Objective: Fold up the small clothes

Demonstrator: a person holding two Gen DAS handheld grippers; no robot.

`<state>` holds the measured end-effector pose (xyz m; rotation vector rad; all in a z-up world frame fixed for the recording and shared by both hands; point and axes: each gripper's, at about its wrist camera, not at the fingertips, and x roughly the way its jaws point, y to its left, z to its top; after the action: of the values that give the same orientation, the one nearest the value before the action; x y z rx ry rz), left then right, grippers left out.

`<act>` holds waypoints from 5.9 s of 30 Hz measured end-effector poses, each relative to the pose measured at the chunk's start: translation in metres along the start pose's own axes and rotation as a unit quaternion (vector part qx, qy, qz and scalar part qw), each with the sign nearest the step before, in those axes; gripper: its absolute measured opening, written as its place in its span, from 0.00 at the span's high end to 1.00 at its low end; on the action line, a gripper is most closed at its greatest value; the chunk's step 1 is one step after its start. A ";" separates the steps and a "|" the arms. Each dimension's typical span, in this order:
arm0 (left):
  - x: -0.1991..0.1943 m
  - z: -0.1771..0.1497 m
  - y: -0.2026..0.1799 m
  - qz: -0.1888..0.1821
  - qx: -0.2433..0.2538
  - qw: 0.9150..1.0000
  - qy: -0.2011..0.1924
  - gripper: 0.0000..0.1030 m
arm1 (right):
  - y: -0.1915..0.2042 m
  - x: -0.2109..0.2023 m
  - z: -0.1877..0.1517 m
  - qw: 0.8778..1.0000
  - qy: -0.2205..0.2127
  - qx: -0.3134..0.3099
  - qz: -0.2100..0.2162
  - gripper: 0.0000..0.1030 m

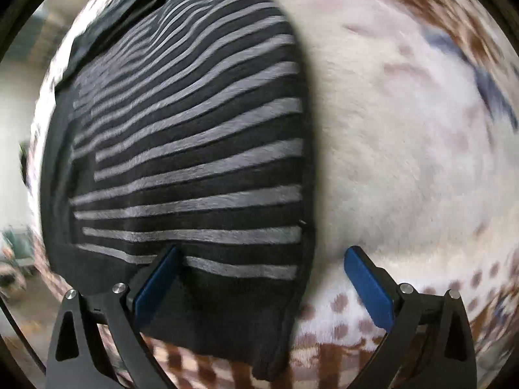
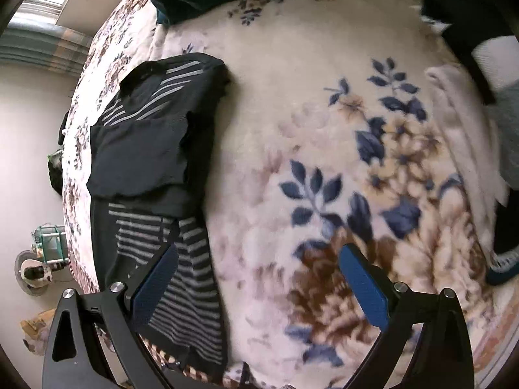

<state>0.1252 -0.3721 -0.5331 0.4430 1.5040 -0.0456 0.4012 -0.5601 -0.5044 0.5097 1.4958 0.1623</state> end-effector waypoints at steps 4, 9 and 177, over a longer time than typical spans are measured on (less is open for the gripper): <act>-0.013 0.002 0.027 -0.047 -0.036 0.997 -0.046 0.74 | 0.011 0.029 0.025 1.000 0.007 -0.002 0.027 0.02; -0.015 0.011 0.058 -0.090 -0.061 0.992 -0.061 0.95 | 0.029 0.084 0.077 0.993 0.022 0.020 0.114 0.02; -0.028 0.110 0.516 -0.176 -0.285 0.930 -0.150 0.12 | 0.283 0.171 0.028 0.995 -0.032 0.051 -0.074 0.37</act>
<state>0.3822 0.0617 -0.3738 -0.2946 1.2055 0.0419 0.5017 -0.2458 -0.5418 0.4781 1.4784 -0.0467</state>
